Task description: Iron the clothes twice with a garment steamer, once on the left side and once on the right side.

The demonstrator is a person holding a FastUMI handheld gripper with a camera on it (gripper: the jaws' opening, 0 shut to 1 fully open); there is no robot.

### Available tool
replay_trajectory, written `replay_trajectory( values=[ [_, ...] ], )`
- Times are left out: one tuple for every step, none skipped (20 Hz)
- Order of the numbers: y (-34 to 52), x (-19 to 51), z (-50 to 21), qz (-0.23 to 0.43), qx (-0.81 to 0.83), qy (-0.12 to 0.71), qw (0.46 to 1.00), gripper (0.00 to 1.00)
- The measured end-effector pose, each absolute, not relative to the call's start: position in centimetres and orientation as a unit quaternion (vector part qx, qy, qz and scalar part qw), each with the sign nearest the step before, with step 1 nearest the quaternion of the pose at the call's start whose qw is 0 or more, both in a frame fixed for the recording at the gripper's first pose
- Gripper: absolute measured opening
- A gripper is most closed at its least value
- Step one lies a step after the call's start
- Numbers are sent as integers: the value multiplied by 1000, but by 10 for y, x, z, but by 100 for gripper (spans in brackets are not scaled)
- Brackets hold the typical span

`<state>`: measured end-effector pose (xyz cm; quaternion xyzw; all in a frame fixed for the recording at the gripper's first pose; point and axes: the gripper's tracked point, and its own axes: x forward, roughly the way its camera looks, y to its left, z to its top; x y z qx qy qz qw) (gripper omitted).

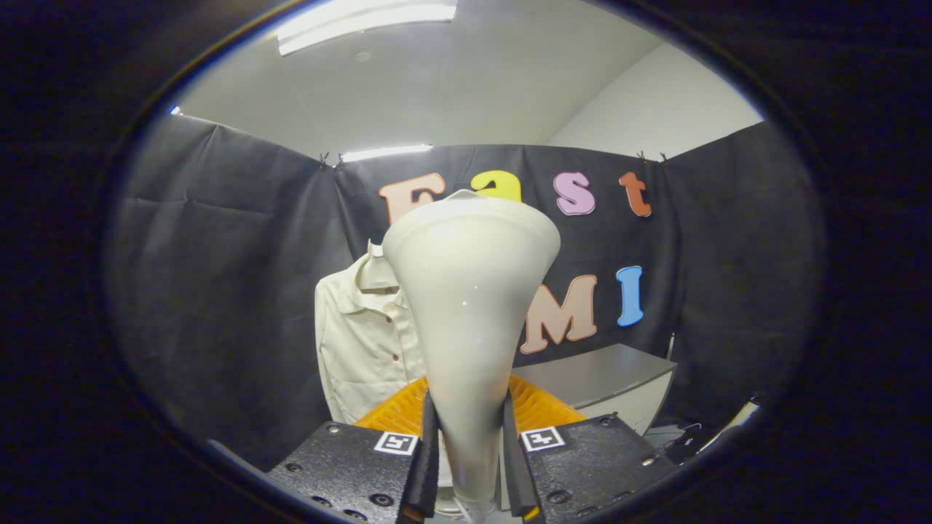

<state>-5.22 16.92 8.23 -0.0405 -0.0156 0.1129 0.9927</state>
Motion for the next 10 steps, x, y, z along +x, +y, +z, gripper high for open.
replay_trajectory(
  values=[
    [163, -53, 81, 112, -38, -20, 993, 37],
    [158, -53, 81, 111, -37, -22, 993, 37],
    [153, -51, 78, 111, -37, -22, 993, 37],
    [149, -48, 76, 113, -38, -18, 993, 37],
    [146, -46, 74, 115, -37, -19, 992, 37],
    [143, -42, 73, 116, -37, -16, 992, 37],
    [139, -37, 71, 118, -36, -15, 992, 37],
    [136, -31, 71, 119, -37, -14, 992, 37],
    [133, -24, 73, 120, -35, -14, 992, 37],
    [130, -19, 72, 123, -34, -13, 992, 37]
  ],
)
